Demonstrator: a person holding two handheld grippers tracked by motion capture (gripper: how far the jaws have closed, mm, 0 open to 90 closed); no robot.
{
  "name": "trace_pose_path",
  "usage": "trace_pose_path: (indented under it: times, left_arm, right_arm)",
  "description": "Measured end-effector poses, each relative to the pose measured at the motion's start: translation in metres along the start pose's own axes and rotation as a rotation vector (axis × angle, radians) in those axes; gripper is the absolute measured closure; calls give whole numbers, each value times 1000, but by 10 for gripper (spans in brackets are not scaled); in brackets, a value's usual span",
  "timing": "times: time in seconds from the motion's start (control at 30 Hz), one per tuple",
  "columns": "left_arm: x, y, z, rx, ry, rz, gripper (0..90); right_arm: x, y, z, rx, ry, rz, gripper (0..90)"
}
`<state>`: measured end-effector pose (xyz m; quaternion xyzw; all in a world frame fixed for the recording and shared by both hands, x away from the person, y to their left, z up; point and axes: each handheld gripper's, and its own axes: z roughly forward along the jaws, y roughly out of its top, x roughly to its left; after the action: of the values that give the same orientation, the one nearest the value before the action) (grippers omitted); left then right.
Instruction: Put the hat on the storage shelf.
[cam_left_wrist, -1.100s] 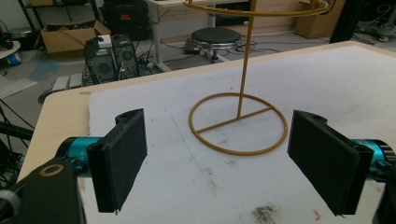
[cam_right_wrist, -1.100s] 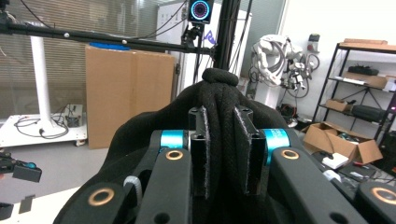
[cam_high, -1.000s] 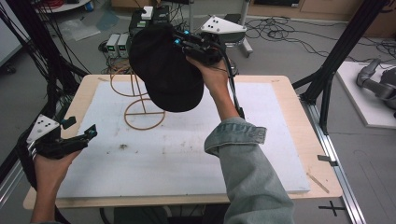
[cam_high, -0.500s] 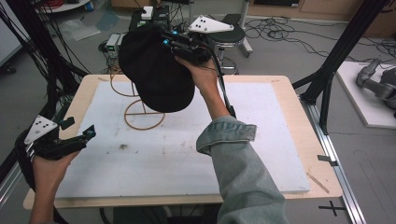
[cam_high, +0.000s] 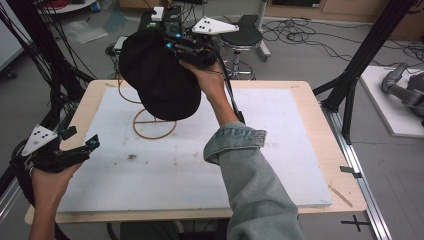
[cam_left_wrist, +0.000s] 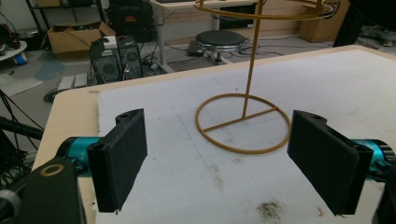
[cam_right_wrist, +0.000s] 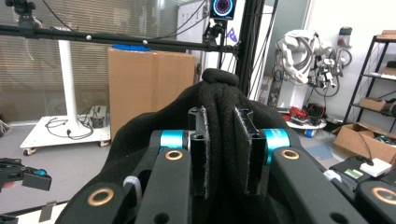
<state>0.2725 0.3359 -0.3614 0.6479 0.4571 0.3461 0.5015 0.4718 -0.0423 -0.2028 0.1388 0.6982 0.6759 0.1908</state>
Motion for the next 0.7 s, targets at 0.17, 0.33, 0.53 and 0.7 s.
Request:
trace_pose_path:
  times: [0.17,0.33,0.53,0.7]
  left_arm:
    - [0,0,1,2,1,-1,201]
    - [1,-1,1,4,2,-1,201]
    - [2,-2,1,6,3,-3,201]
    - [2,-2,1,5,1,-4,201]
  right_arm:
    - [-1,-2,11,8,7,10,789]
    - [0,-6,23,40,13,14,788]
    - [2,-13,37,84,8,30,780]
    - [2,-19,47,123,-4,46,768]
